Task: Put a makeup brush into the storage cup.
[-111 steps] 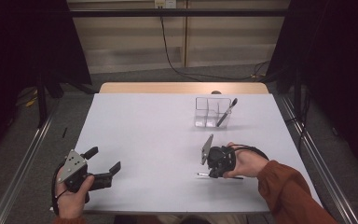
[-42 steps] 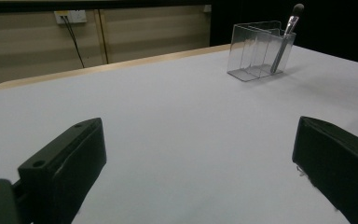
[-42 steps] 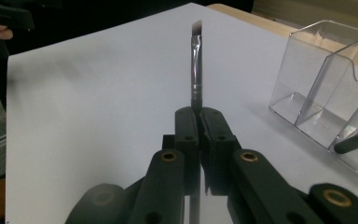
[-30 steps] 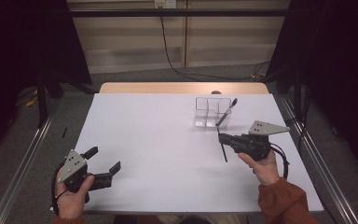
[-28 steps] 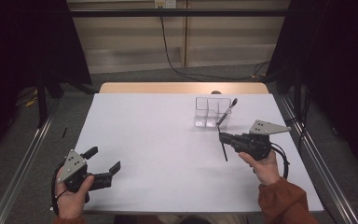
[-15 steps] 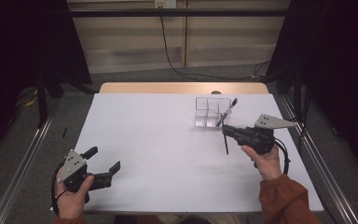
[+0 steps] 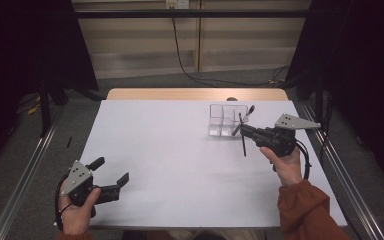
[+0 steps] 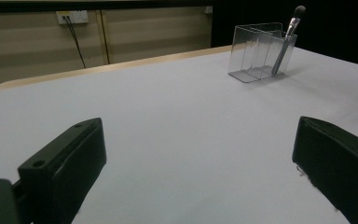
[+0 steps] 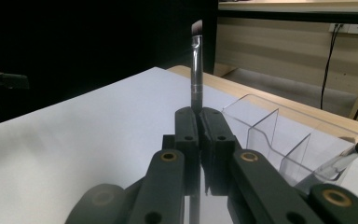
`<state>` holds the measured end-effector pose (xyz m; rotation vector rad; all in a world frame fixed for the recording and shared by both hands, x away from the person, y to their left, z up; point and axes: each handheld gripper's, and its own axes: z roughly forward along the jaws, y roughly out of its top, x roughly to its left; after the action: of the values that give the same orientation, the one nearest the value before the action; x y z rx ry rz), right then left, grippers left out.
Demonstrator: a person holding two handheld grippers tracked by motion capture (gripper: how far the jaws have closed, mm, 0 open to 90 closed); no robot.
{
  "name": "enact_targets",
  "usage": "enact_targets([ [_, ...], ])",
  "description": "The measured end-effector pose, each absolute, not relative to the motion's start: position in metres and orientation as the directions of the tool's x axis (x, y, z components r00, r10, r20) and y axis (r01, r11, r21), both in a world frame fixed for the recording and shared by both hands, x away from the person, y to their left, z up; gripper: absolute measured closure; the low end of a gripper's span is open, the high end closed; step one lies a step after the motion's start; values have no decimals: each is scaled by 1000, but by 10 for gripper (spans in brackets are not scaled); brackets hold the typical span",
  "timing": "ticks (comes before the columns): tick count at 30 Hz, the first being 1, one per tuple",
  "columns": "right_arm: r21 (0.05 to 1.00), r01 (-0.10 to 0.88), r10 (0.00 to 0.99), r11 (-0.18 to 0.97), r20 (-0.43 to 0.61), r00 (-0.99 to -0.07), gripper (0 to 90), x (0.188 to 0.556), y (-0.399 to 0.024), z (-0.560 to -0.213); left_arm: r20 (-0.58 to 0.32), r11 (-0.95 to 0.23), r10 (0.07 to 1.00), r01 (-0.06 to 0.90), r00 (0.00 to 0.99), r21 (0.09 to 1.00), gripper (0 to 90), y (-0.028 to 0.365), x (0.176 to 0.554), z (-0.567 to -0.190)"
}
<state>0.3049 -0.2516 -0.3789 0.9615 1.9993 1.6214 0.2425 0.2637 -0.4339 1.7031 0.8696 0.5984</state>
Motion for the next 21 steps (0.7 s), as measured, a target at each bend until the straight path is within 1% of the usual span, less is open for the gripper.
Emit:
enact_targets([
  [21, 969, 237, 745, 76, 102, -660, 857, 331, -250, -367, -35, -152, 793, 254, 609, 955, 27, 263, 242, -434],
])
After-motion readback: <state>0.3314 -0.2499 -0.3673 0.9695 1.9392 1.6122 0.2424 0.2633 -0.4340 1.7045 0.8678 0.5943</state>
